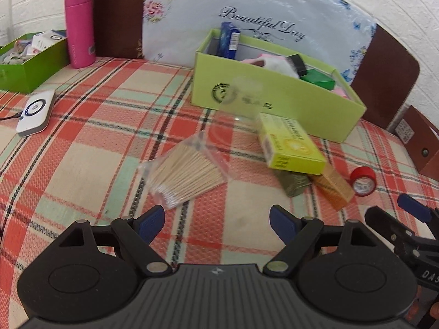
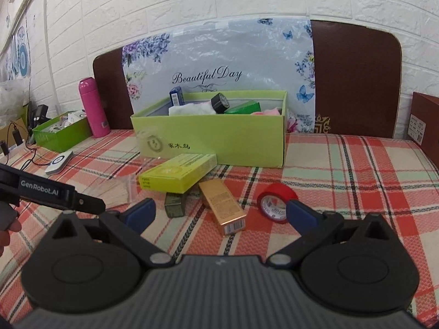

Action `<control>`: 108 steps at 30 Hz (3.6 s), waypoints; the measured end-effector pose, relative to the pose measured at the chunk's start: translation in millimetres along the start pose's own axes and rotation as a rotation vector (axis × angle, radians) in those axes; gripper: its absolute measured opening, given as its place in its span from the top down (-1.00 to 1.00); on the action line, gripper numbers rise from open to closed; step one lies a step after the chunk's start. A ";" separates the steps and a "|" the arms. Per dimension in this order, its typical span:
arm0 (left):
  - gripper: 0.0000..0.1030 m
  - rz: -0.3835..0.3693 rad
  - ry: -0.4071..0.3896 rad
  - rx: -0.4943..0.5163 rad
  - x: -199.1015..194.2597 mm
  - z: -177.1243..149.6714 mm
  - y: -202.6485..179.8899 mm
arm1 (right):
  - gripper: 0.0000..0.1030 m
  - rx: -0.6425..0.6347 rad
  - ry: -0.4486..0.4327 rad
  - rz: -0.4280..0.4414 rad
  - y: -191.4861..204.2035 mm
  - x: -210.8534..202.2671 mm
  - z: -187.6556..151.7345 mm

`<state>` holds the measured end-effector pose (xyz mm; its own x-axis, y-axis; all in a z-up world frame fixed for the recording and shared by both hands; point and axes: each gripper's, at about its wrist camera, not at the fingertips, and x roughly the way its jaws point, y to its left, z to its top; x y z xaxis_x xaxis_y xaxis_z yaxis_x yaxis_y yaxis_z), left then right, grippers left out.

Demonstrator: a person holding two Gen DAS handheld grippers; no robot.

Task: Organize objects
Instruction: 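Grasp the toothpick bag with the left gripper while the right grasps the tan box, then lower the toothpick bag and tan box into the lime-green box and release both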

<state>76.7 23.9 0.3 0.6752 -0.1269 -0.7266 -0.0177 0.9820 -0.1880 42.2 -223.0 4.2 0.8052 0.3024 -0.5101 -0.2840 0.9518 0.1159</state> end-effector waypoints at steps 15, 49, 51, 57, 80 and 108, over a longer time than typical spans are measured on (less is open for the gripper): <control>-0.68 -0.082 0.004 0.117 68.5 45.7 38.1 | -0.93 -0.031 0.035 0.013 5.0 20.6 -9.5; 0.28 -0.049 -0.022 0.244 44.4 -7.6 -26.4 | 0.36 -0.056 0.183 0.028 18.3 13.1 -29.9; 0.26 -0.058 -0.015 0.239 41.6 -12.0 -25.6 | 0.34 -0.052 0.182 0.024 17.1 14.2 -30.3; 0.16 -0.046 -0.021 0.256 41.2 -17.5 -34.4 | 0.40 -0.056 0.190 0.030 17.8 15.4 -31.6; 0.52 -0.213 -0.266 0.221 -15.8 114.4 -31.7 | 0.41 -0.053 -0.072 0.048 -9.2 16.6 97.9; -0.62 -0.102 -0.172 0.121 79.2 162.9 -26.6 | -0.79 -0.064 -0.127 -0.102 -49.0 125.9 114.2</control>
<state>250.8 10.5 55.4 0.7850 -0.2109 -0.5825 0.1384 0.9762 -0.1669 216.9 -225.7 31.6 0.8898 0.2122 -0.4040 -0.2268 0.9739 0.0120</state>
